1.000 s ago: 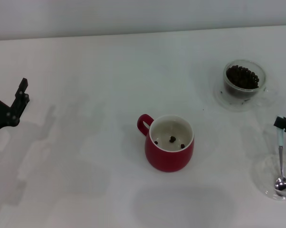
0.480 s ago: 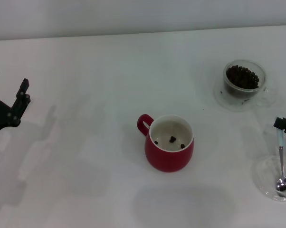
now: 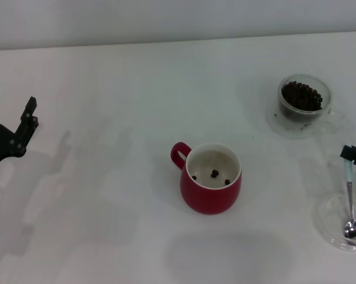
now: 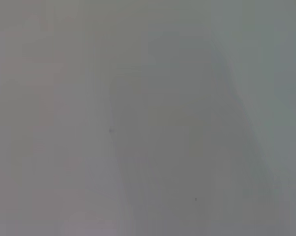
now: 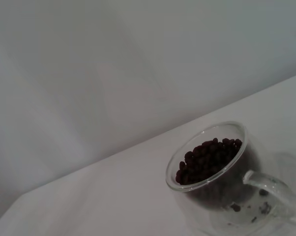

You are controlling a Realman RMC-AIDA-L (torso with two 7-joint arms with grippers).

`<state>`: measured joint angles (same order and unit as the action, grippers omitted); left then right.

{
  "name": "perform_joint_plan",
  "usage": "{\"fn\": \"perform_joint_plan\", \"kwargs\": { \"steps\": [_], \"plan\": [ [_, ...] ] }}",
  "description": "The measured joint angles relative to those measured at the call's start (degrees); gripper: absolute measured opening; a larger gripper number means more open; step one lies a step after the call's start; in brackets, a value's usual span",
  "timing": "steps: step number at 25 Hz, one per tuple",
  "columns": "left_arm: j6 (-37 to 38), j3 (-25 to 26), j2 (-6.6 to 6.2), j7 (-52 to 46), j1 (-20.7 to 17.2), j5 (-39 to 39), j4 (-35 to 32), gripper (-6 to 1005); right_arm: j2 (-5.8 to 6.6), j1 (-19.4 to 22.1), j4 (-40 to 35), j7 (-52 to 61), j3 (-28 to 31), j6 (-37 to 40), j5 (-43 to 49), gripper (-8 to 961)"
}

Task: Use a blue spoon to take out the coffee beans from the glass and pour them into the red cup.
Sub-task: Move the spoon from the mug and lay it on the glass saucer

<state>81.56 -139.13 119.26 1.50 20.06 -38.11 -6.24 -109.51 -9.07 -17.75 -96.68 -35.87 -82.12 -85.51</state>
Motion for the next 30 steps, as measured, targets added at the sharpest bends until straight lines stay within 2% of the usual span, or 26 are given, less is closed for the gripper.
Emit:
{"fn": "perform_joint_plan", "kwargs": {
  "steps": [30],
  "plan": [
    [-0.2, 0.3, -0.09, 0.0, 0.9, -0.2, 0.2, 647, 0.00, -1.1, 0.0, 0.7, 0.0, 1.4, -0.1, 167]
  ]
}}
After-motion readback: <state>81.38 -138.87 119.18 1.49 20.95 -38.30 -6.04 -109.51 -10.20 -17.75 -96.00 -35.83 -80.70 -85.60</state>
